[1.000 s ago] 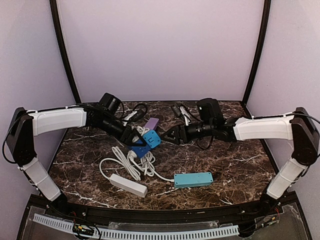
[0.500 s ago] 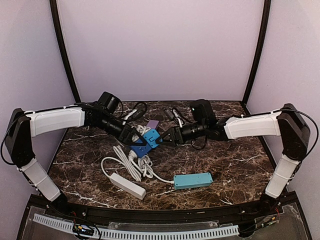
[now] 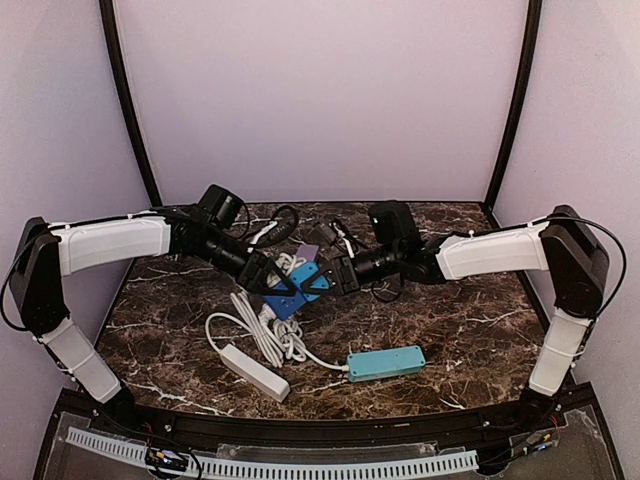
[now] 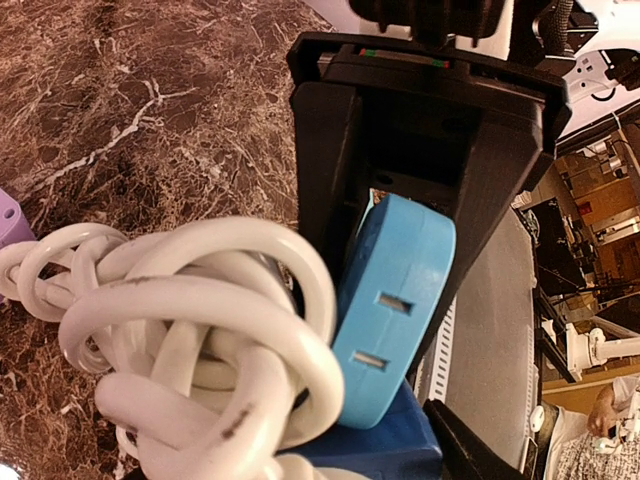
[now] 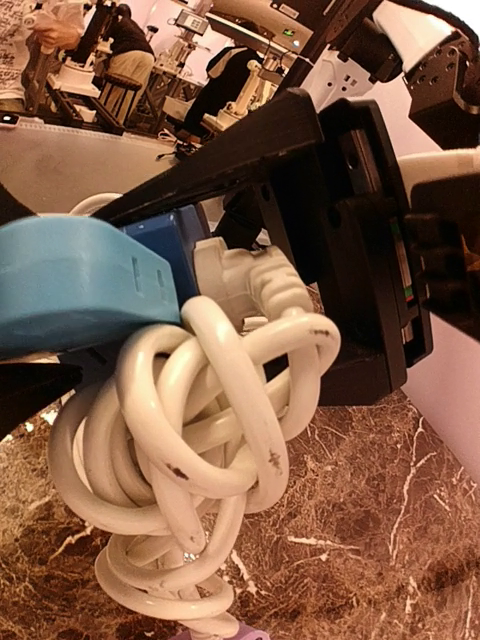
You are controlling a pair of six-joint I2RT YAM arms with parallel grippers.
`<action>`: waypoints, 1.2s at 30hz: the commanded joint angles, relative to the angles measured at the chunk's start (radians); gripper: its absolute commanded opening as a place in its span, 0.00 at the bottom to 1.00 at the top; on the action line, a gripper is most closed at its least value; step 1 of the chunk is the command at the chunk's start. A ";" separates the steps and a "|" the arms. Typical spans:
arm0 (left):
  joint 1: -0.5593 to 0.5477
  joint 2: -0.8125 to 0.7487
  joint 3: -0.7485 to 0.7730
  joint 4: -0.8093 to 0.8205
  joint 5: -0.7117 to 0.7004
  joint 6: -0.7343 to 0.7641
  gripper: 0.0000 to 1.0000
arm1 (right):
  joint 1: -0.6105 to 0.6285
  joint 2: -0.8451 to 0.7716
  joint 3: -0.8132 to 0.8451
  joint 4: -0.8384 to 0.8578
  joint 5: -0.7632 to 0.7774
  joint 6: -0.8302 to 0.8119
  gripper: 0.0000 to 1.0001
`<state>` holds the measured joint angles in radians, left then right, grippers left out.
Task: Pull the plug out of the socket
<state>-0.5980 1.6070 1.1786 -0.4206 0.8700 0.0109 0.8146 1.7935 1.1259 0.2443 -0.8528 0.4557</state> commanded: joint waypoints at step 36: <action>-0.011 -0.094 0.004 0.043 0.118 0.016 0.50 | 0.023 0.038 -0.017 0.311 -0.214 0.227 0.00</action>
<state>-0.5991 1.5711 1.1732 -0.4698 0.9466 0.0078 0.8211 1.8408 1.1110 0.4427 -1.0065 0.6155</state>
